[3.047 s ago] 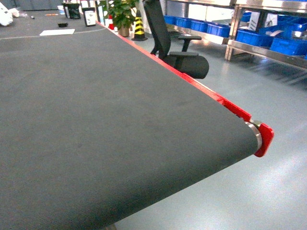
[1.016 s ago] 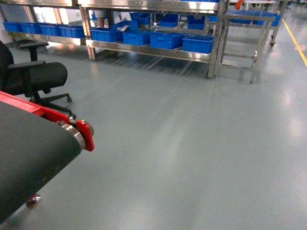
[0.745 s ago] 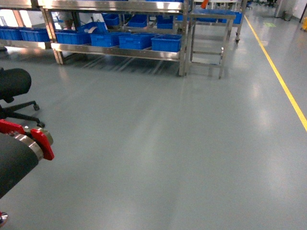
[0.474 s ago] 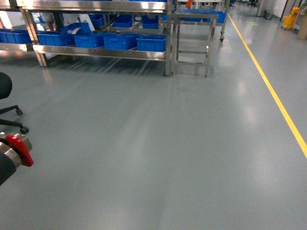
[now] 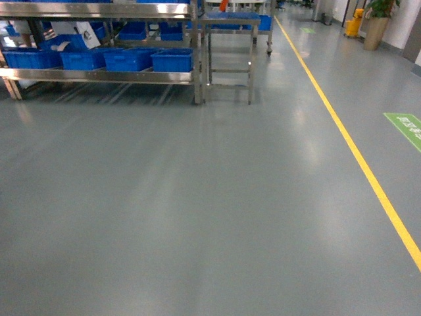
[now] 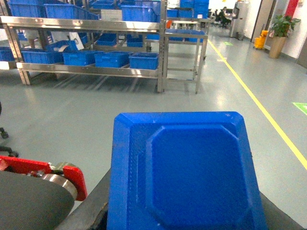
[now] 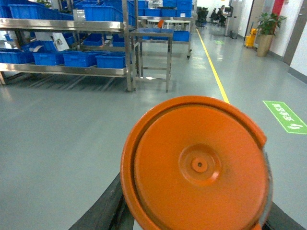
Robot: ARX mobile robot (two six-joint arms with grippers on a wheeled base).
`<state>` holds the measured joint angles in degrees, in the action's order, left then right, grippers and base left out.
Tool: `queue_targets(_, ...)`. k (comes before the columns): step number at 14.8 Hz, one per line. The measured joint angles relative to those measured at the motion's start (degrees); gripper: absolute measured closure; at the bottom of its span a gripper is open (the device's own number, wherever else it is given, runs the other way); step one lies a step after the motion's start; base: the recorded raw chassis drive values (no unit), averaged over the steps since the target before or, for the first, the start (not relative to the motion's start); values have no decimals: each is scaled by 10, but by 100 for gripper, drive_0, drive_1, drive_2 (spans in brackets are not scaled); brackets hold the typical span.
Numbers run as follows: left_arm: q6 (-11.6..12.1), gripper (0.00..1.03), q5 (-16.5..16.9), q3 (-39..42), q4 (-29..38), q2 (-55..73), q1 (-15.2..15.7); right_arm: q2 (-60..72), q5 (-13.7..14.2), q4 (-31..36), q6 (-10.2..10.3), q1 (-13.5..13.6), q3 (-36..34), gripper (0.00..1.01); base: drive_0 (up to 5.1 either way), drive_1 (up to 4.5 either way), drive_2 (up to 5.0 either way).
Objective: Sort blue parts and orange caps into right shelf containers
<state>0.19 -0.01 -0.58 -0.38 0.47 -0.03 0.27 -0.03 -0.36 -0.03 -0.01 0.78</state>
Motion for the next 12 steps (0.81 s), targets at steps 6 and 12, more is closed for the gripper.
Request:
queue_targets(6, 0, 59, 0, 0, -3, 0, 0, 0, 0, -1, 0, 0, 0, 59, -101, 188, -389)
queue_targets(12, 0, 59, 0, 0, 0, 0, -1, 0, 0, -1, 0, 0, 0, 59, 74, 506, -357)
